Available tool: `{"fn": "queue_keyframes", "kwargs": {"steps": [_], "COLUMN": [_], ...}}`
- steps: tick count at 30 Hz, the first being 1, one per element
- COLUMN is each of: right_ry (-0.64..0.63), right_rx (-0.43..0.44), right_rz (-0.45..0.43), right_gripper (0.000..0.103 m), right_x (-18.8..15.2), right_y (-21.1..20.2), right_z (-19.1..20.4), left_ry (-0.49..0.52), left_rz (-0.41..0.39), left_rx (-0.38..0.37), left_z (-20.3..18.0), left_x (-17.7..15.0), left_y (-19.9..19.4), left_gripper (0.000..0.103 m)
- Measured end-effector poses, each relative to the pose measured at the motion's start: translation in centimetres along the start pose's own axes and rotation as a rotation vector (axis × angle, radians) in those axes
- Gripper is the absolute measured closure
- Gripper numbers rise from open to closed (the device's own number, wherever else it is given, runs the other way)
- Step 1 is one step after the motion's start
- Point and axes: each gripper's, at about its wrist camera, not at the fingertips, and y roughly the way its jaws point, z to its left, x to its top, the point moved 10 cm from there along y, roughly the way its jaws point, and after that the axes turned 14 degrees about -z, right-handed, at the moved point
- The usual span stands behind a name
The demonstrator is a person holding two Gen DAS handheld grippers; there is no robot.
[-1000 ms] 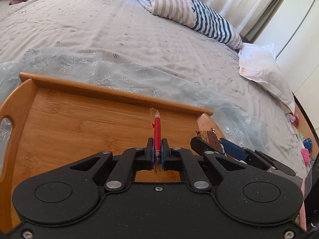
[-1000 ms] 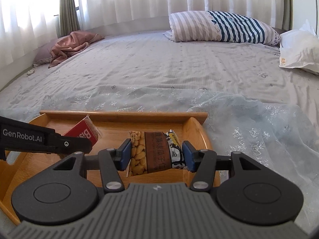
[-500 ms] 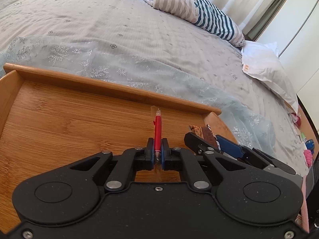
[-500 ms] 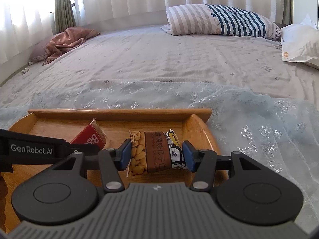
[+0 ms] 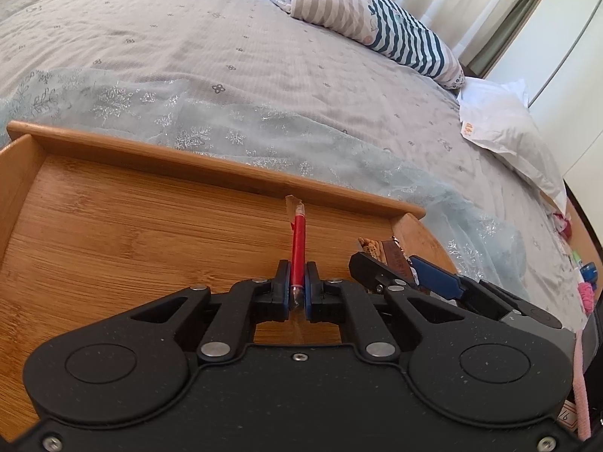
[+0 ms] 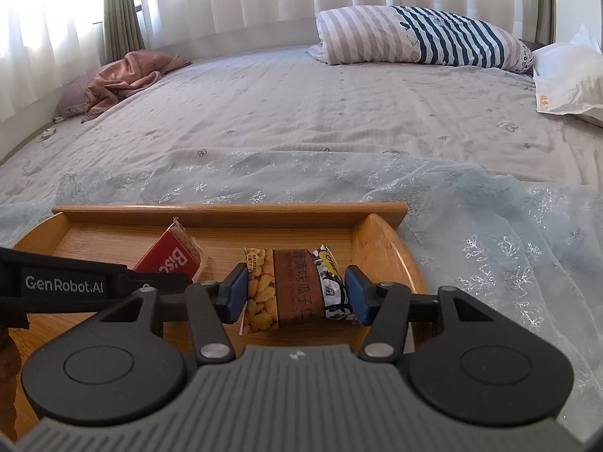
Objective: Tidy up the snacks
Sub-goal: 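Carry the Biscoff packet with left tool while right tool carries peanut bar to tray, then open left tool over tray while right tool releases the peanut bar there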
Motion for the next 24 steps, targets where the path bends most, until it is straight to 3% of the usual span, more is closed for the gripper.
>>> {"fn": "queue_keyframes", "kwargs": {"steps": [3,5,7,13,24], "right_ry": [0.019,0.051,0.085,0.076,0.042], "right_rx": [-0.001,0.001,0.003,0.029,0.063], "right_rz": [-0.001,0.007,0.016,-0.017,-0.07], "right_gripper": [0.04,0.031,0.029,0.024,0.016], "right_x": [0.1,0.2,0.2,0.8,1.9], "right_y": [-0.1,-0.2,-0.5,-2.6,-7.8], "right_z": [-0.1,-0.3,-0.5,0.1,2.2], "left_ry": [0.006,0.006,0.016,0.048,0.129], "left_rz": [-0.005,-0.01,-0.018,-0.04,-0.088], "left_rx": [0.022,0.039,0.062,0.078,0.092], "left_z": [0.3,0.7,1.2,1.8,2.0], "left_x": [0.4,0.7,1.0,0.9,-0.1], "left_y": [-0.3,-0.7,-1.3,-4.1,-10.9], "left_gripper": [0.083,0.071,0.051,0.026,0.017]}}
